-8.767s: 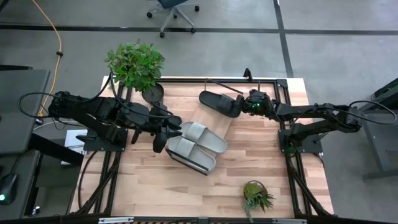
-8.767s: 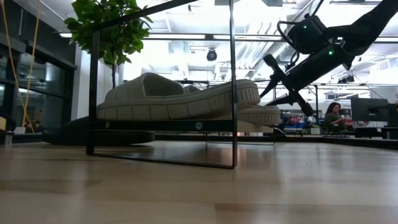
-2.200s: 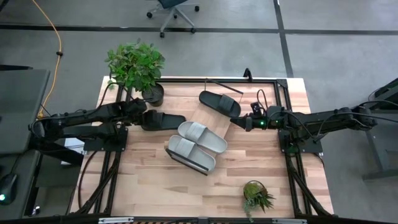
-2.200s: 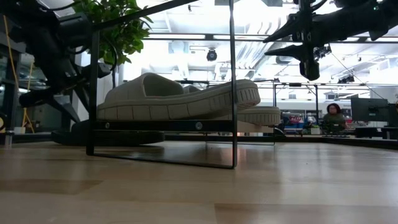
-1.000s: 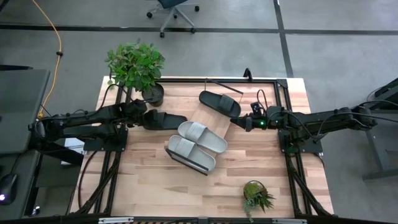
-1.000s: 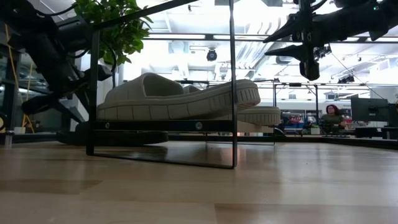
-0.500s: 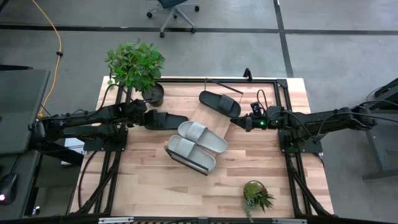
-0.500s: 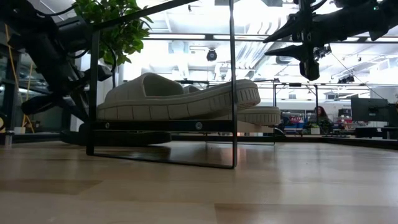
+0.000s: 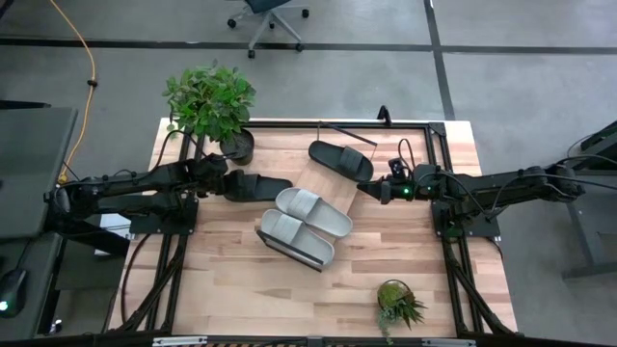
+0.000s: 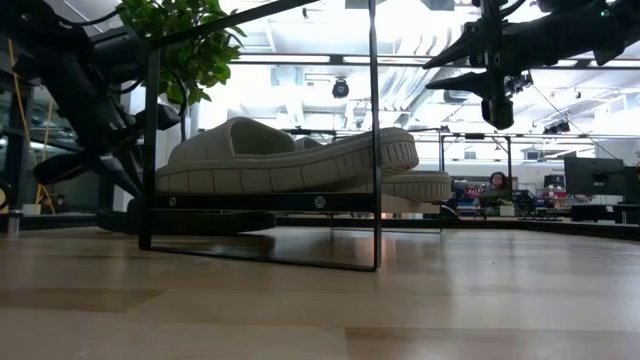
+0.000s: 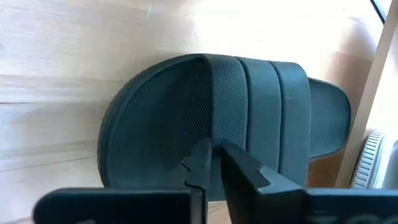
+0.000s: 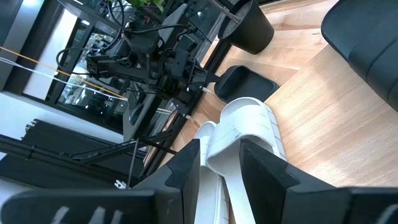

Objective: Pick and place slides into the shelf
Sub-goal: Put the black slide on the shelf

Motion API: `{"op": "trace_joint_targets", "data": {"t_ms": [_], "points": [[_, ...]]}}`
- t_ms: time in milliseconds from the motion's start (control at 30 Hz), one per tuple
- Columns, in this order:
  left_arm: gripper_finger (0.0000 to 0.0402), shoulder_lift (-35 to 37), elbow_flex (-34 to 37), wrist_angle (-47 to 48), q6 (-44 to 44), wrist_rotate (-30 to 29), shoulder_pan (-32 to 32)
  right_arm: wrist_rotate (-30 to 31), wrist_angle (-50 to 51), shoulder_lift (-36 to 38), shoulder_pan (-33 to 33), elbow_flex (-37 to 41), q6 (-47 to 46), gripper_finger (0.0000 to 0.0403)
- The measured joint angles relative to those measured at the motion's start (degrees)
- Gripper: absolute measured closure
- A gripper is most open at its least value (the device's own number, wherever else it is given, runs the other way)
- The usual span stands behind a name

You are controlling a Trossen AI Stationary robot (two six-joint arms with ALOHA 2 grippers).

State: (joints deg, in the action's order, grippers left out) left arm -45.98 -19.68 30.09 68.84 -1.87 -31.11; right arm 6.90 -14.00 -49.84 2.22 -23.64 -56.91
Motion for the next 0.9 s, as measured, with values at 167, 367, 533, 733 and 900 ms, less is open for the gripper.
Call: {"op": "trace_joint_targets", "data": {"t_ms": [167, 367, 533, 733, 900], "points": [[0.0322, 0.00, 0.00, -0.03, 0.46, 1.25, 0.00, 0.00, 0.00, 0.00, -0.02, 0.00, -0.02, 0.0300], [0.0257, 0.00, 0.00, -0.15, 1.51, 1.44, 0.02, 0.00, 0.00, 0.00, 0.00, 0.00, 0.02, 0.0300], [0.0235, 0.00, 0.00, -0.28, 1.53, 1.22, 0.02, 0.00, 0.00, 0.00, 0.00, 0.00, 0.35, 0.0300], [0.0241, 0.00, 0.00, -0.42, 2.14, -0.28, 0.02, 0.02, 0.00, 0.00, 0.00, 0.00, 0.40, 0.0300], [0.0249, 0.00, 1.04, -1.87, 2.21, -0.56, 0.02, 0.02, 0.00, -0.01, 0.00, 0.02, 0.45, 0.0300]]}}
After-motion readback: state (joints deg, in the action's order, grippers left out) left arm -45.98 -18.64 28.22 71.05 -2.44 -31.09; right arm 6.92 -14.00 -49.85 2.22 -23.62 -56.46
